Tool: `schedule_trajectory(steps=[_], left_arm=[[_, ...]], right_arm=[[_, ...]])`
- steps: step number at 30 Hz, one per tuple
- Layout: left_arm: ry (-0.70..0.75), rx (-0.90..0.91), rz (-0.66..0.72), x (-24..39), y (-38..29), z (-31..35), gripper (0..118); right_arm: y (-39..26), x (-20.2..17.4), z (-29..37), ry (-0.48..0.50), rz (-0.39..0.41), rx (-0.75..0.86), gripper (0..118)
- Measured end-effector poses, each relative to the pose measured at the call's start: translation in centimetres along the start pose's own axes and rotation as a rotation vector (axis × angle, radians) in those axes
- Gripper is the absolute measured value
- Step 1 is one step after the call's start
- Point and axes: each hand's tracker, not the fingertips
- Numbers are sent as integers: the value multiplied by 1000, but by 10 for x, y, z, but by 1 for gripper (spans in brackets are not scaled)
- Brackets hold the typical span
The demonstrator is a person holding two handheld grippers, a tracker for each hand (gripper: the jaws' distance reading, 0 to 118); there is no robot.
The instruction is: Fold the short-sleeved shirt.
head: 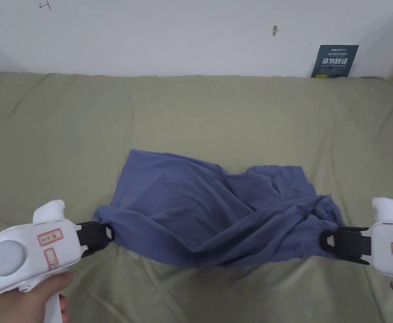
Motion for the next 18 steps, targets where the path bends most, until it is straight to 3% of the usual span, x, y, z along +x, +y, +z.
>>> schedule_trajectory(steps=[14, 18], left_arm=[[-18, 16, 13, -2, -60, 89, 13], [61, -33, -12, -11, -89, 91, 13]], right_arm=[[-86, 14, 58, 45, -41, -62, 11], [-117, 26, 49, 40, -75, -105, 11]])
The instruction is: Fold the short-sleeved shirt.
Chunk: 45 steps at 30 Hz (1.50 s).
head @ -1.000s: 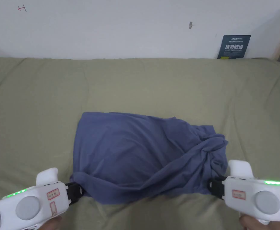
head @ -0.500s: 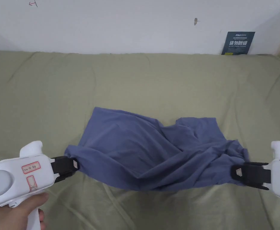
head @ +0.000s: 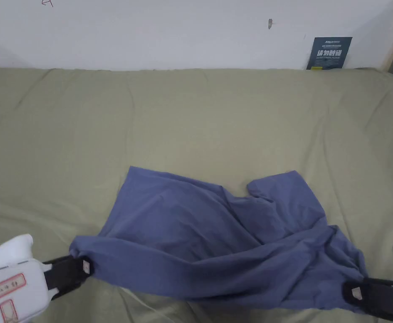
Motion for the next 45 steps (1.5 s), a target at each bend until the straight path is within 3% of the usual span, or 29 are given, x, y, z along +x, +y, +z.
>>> schedule_trajectory(steps=[5, 6, 7, 8, 9, 10, 11, 15, 16, 17, 18, 19, 20, 21, 23, 26, 27, 29, 30, 32, 38, 41, 43, 45], left_arm=[[176, -66, 2, -28, -28, -52, 13], [155, -63, 5, -34, -31, -59, 13], [148, -71, 15, -39, -35, -64, 13], [149, -57, 32, -45, -37, -66, 30], [174, -49, 30, -45, -38, -63, 68], [168, -46, 19, -46, -40, -58, 105], [137, -38, 12, -45, -42, -49, 118], [198, 46, -166, -25, -35, -12, 118], [183, 79, -209, -18, -32, -2, 118], [165, 90, -251, -13, -29, 0, 117], [170, 91, -280, -7, -25, -1, 111], [171, 73, -305, -1, -18, -7, 92], [164, 66, -314, 5, -11, -14, 31], [164, 60, -319, 9, -2, -25, 5], [151, 32, -344, 16, 23, -58, 5], [150, 5, -391, 25, 68, -112, 5], [156, 8, -412, 28, 84, -129, 9], [148, 9, -415, 34, 120, -169, 33], [156, 11, -420, 36, 138, -188, 33], [209, -34, -445, 38, 166, -225, 118], [304, -73, -526, 62, 215, -314, 116], [378, -165, -622, 67, 204, -340, 115], [377, -111, -647, 76, 196, -334, 112], [334, -124, -601, 73, 195, -324, 87]], right_arm=[[-24, 28, -47, -95, -8, 27, 13], [-27, 33, -51, -99, -3, 58, 22], [-29, 36, -53, -110, -6, 76, 45], [-31, 38, -53, -130, -16, 72, 90], [-32, 39, -50, -131, -20, 74, 114], [-35, 36, -41, -115, -17, 93, 118], [-37, 31, -31, -110, -4, 135, 118], [-42, -1, 8, -154, 64, 231, 118], [-43, -8, 11, -169, 73, 262, 117], [-42, -19, 16, -145, 83, 269, 106], [-41, -25, 17, -122, 90, 286, 82], [-40, -30, 15, -111, 95, 310, 45], [-37, -37, 10, -139, 109, 320, 0], [-33, -39, 5, -190, 145, 326, 0], [-27, -45, -4, -187, 190, 340, 0], [-15, -49, -17, -147, 174, 315, 0], [-12, -49, -19, -143, 173, 313, 0], [-7, -50, -24, -137, 172, 303, 0], [-5, -49, -26, -131, 166, 301, 0], [-1, -45, -31, -124, 143, 288, 0], [7, -38, -39, -143, 108, 264, 0], [11, -34, -43, -164, 101, 251, 0], [16, -30, -44, -166, 91, 249, 0], [21, -29, -44, -167, 83, 252, 0]])
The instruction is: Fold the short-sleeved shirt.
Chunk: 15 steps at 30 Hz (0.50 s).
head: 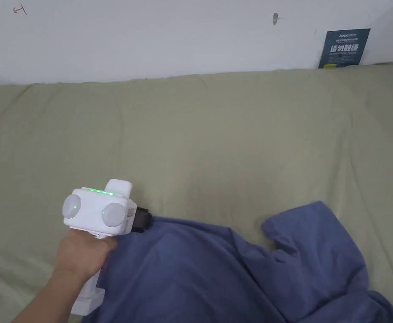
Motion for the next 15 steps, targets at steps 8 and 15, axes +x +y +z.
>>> schedule_trajectory(steps=[8, 15], left_arm=[[-72, 53, -16, 12, -9, 31, 10], [-213, 165, 119, 6, -29, 86, 10]], right_arm=[[59, 8, -37, -19, 93, -10, 0], [146, 35, -143, -69, 217, -147, 54]])
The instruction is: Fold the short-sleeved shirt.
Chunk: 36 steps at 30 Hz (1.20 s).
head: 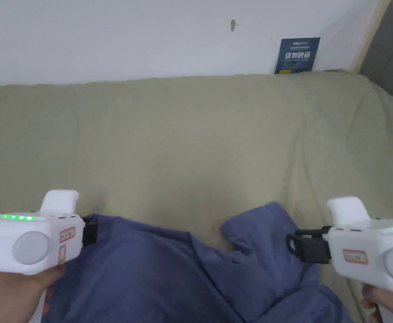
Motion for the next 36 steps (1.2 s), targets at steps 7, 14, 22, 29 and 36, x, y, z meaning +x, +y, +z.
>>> schedule_trajectory(steps=[7, 14, 22, 29, 36], left_arm=[[-7, 16, 19, 1, -8, 25, 10], [-4, -6, 33, -5, -10, 29, 10], [-29, 20, 170, -17, -29, 78, 10], [-56, 149, 165, -22, -74, 197, 10], [-68, 143, 232, -32, -180, 269, 10]], right_arm=[[14, 23, -107, -156, -62, -258, 117], [7, -15, -65, -53, 47, -172, 0], [13, -37, 31, -24, 120, 62, 0], [-39, -59, 164, 38, 191, 286, 0], [-159, -72, 222, 45, 176, 298, 0]])
